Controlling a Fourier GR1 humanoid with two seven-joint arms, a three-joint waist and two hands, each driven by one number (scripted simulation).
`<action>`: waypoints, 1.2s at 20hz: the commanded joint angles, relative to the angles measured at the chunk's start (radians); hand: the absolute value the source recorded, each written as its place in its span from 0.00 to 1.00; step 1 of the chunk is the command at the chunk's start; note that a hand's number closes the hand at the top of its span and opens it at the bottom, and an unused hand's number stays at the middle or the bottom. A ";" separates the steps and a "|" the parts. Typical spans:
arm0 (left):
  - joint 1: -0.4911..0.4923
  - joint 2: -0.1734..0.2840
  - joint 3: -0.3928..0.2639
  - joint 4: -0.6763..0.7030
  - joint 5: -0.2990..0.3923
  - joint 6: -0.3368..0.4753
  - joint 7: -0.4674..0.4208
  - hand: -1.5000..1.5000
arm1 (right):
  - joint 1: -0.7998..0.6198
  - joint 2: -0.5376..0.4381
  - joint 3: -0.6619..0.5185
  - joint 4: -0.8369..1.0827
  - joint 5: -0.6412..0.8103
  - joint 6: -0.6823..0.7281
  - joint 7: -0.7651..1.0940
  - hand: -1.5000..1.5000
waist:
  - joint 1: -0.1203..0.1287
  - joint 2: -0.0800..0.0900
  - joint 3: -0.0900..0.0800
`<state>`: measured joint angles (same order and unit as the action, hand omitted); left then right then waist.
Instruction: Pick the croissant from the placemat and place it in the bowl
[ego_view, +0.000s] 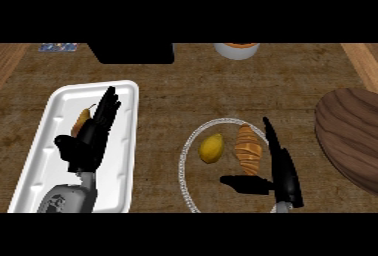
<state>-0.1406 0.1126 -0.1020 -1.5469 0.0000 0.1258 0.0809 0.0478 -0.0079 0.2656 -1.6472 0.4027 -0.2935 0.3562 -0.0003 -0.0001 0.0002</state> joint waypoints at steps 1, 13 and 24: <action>0.025 -0.018 -0.009 -0.054 -0.008 -0.008 0.027 0.50 | 0.042 -0.003 0.004 0.049 0.041 -0.029 -0.041 0.00 | 0.000 -0.001 0.000; 0.006 -0.045 0.009 -0.050 -0.050 -0.011 0.056 0.50 | -0.104 0.007 -0.031 0.284 0.075 -0.026 -0.034 0.00 | 0.002 0.000 0.000; -0.041 -0.035 0.036 -0.011 -0.051 -0.034 0.052 0.50 | -0.116 0.004 0.052 0.298 0.187 0.048 -0.119 1.00 | -0.001 0.000 0.000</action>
<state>-0.1553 0.0748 -0.0715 -1.5540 -0.0395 0.0933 0.1084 -0.1006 -0.0464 0.2671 -1.3392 0.5720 -0.2532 0.2366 -0.0036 -0.0079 -0.0084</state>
